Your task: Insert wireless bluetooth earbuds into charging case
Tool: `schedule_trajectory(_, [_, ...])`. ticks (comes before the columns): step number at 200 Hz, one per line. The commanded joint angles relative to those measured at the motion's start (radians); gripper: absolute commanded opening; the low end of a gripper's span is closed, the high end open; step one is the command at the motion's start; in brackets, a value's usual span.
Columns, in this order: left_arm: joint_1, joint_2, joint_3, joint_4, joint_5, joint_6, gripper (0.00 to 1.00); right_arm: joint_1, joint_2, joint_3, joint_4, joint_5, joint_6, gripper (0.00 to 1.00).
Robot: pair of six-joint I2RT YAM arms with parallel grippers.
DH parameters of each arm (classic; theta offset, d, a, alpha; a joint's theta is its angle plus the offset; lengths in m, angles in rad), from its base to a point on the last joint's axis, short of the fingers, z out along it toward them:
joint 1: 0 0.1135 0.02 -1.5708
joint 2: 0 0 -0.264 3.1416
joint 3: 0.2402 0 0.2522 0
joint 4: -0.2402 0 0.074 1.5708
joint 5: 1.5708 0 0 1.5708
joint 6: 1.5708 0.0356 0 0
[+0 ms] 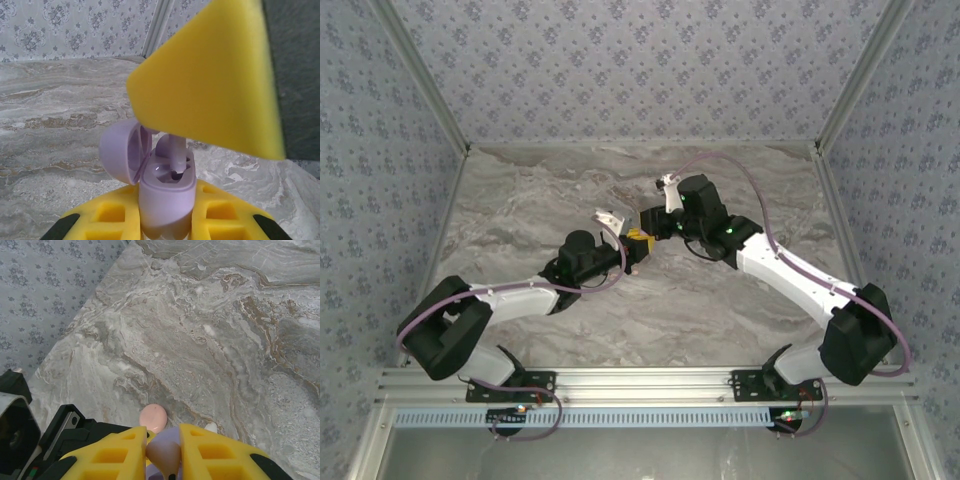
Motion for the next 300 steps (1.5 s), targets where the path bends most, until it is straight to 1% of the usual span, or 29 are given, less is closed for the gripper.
schedule_trajectory(1, [-0.008,-0.038,0.033,0.012,-0.004,-0.002,0.13,0.010,0.008,0.018,-0.024,0.022,-0.021,0.22])
schedule_trajectory(95, [-0.006,-0.049,0.029,-0.001,-0.043,-0.008,0.13,0.024,0.007,0.009,-0.035,0.026,-0.033,0.22])
schedule_trajectory(165, [-0.007,-0.051,0.030,-0.004,-0.044,-0.012,0.13,0.030,0.003,0.000,-0.033,0.011,-0.038,0.23])
schedule_trajectory(238, [-0.006,-0.051,0.030,-0.016,-0.044,-0.010,0.13,0.035,-0.007,0.003,-0.040,0.015,-0.042,0.38])
schedule_trajectory(272, [-0.006,-0.048,0.034,-0.050,-0.059,-0.004,0.13,0.034,-0.035,-0.004,-0.046,0.043,-0.045,0.46])
schedule_trajectory(300, [-0.003,-0.047,0.043,-0.088,-0.061,0.000,0.13,0.015,-0.069,-0.016,-0.061,0.065,-0.049,0.47])
